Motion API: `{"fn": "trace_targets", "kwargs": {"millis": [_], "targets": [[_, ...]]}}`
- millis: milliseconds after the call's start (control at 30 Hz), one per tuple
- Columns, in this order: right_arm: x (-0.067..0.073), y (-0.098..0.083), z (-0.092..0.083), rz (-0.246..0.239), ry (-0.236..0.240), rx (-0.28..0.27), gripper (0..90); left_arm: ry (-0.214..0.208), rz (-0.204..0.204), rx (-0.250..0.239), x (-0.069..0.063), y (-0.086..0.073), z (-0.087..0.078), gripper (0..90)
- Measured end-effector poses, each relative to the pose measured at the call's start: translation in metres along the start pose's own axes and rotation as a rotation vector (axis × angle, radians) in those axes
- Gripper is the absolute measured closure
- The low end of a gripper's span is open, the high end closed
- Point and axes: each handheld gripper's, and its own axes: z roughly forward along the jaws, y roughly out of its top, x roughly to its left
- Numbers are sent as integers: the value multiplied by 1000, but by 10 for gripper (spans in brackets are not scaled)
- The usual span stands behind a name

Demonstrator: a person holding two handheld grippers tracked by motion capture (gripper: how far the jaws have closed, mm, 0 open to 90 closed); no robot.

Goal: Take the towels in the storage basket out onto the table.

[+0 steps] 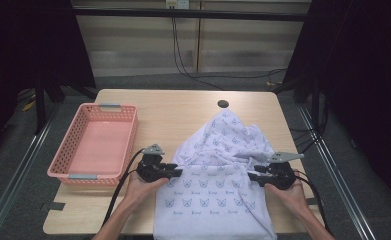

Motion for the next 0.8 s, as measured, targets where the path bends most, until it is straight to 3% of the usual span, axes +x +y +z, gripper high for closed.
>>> {"fn": "trace_targets", "kwargs": {"millis": [67,133,200,333,400,533,667,800], "targets": [[6,-2,-4,-15,32,0,785,-6,18,59,-4,-6,1,861],[14,-7,-16,-8,57,7,820,-18,19,73,-9,-14,-7,868],[20,-15,-26,-14,70,5,825,-24,43,97,-15,-23,-15,869],[37,-35,-45,-21,125,31,810,-106,-1,126,-27,-46,-34,868],[44,-39,-50,-36,146,36,750,-123,32,143,-39,-51,-39,861],[42,-34,-55,-23,152,-23,628,-133,27,64,-37,-46,-45,759],[24,-22,-45,12,113,-52,636,-112,-5,-33,-21,-26,-40,749],[5,-12,-21,41,48,-15,597,-97,-11,-70,-10,-6,-25,768]]}}
